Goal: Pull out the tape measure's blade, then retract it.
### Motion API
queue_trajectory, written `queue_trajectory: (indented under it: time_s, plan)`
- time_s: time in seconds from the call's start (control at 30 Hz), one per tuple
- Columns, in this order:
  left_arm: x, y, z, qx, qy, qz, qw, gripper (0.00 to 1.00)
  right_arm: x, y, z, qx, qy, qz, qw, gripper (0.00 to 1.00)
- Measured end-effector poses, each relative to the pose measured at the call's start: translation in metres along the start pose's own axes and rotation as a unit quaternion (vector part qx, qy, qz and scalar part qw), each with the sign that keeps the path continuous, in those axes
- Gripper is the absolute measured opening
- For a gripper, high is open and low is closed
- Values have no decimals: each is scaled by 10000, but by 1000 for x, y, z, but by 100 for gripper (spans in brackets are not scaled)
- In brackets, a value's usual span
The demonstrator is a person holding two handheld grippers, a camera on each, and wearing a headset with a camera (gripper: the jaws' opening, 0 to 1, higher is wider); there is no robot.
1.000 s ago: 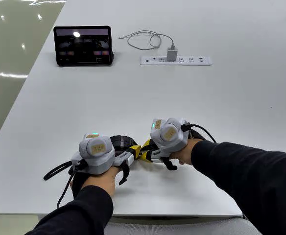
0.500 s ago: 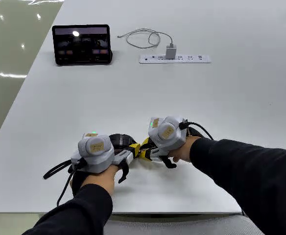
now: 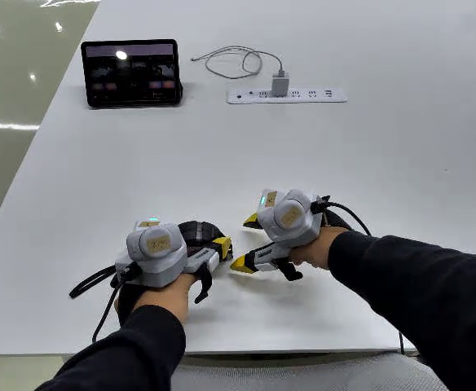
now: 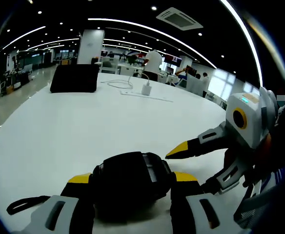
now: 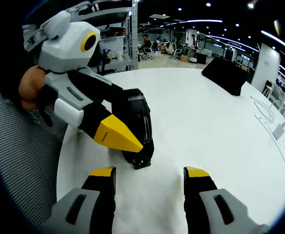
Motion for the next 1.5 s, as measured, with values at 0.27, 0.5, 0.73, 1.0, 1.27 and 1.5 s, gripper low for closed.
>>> queue_trajectory:
  time_s: [0.27, 0.5, 0.73, 1.0, 1.27, 1.5]
  plan:
    - [0, 0, 0, 29, -1, 38, 10000, 61, -7, 7, 16, -14, 139, -229, 9996, 62]
    - [4, 2, 0, 114, -32, 26, 9999, 66, -17, 17, 27, -62, 349, -538, 9979, 64]
    - [14, -10, 5, 207, -152, -235, 9994, 81, -29, 23, 45, -164, 532, -720, 9959, 66]
    - [11, -6, -1, 463, 549, -358, 9968, 100, -28, 35, 64, -245, 643, -694, 9952, 69]
    - [13, -8, 11, 708, 1436, -543, 9856, 100, -34, 40, 81, -351, 773, -819, 9930, 74]
    - [15, -11, 29, 792, 1836, -932, 9754, 100, -42, 53, 97, -373, 943, -1022, 9896, 75]
Point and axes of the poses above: the centre of the closed fingertips' face, and the gripper's own axes: z roughly backward along the fingers, x roughly to its left, y roughly out of its underside, the point moved 1 cm from there along z, roughly backward along the fingers, and after that the axes turned 13 degrees about y, right-handed, at the moved point
